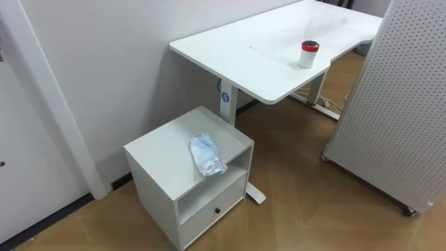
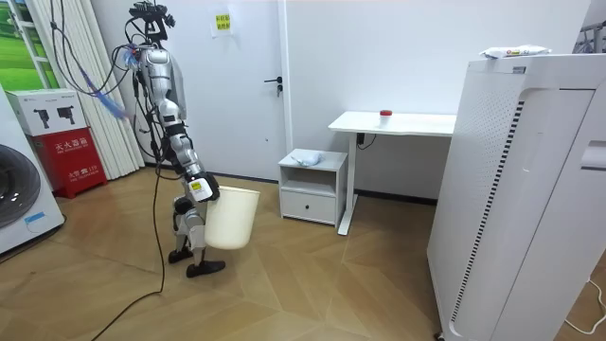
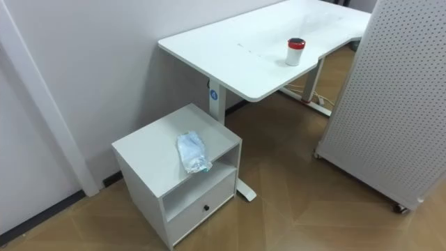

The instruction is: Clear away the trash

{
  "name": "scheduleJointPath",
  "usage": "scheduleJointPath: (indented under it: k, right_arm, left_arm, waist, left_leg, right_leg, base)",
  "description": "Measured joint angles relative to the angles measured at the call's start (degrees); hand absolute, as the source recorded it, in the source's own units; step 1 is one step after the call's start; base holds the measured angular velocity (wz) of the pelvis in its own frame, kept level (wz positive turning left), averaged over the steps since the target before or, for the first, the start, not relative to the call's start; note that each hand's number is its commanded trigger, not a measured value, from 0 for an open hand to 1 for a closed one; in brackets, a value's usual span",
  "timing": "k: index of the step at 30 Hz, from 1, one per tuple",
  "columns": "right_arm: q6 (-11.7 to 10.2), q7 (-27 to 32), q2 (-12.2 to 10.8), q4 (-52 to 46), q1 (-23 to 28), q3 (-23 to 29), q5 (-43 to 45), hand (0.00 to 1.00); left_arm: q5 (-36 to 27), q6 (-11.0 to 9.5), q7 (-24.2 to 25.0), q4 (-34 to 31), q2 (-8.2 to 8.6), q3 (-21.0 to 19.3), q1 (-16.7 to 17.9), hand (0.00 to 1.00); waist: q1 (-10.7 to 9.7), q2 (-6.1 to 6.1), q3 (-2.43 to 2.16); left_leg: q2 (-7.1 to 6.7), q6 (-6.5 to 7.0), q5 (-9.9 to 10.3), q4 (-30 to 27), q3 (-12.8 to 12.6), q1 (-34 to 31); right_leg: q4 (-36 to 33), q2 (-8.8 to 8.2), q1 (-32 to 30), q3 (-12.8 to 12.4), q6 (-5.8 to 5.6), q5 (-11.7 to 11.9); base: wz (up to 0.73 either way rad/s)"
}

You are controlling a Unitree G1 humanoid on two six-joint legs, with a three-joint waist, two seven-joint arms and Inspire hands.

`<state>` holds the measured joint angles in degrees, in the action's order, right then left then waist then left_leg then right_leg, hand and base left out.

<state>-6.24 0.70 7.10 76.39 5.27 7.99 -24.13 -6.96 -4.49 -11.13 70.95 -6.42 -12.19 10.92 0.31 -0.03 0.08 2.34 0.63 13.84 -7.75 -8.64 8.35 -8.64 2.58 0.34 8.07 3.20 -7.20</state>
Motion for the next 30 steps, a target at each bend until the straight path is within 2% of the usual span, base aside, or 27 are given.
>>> scheduleJointPath:
  k: [10,14,22,30]
  right_arm:
    - [0.06,-0.07,0.01,-0.19,-0.08,-0.54,0.11,1.00]
    - [0.19,-0.68,0.00,-0.20,-0.21,-1.10,0.15,1.00]
    - [0.90,-2.11,-0.01,-0.11,-0.64,-1.17,0.14,1.00]
    - [1.41,-2.18,-0.11,-0.11,-0.69,-2.12,-0.03,1.00]
  left_arm:
    - [0.14,0.14,0.32,-0.03,0.16,0.06,-0.35,0.00]
    - [0.34,0.29,0.35,-0.20,0.17,-0.02,-0.33,0.00]
    - [0.18,0.28,0.34,-0.16,0.17,-0.06,-0.15,0.00]
    - [-0.06,0.25,0.35,-0.02,-0.23,0.04,0.15,0.00]
  waist:
    - [0.11,-0.14,0.14]
    - [0.18,-0.74,0.32]
    - [0.18,-1.39,0.19]
    - [0.12,-2.23,0.29]
  left_leg:
    - [0.03,0.00,0.00,0.00,-0.18,0.39]
    - [-0.01,0.00,0.00,-0.02,-0.17,0.37]
    - [0.00,0.00,0.00,-0.12,-0.13,0.52]
    - [0.12,0.00,0.00,-1.02,-0.01,0.39]
  right_leg:
    - [0.04,-0.10,0.64,-0.06,-0.05,-0.03]
    - [-0.02,-0.11,0.64,0.00,-0.05,-0.04]
    - [-0.01,-0.11,0.65,0.19,-0.05,-0.04]
    - [-0.23,-0.31,0.84,0.36,-0.04,-0.08]
  base:
    - [0.00]
    - [0.00]
    - [0.00]
    - [-0.01]
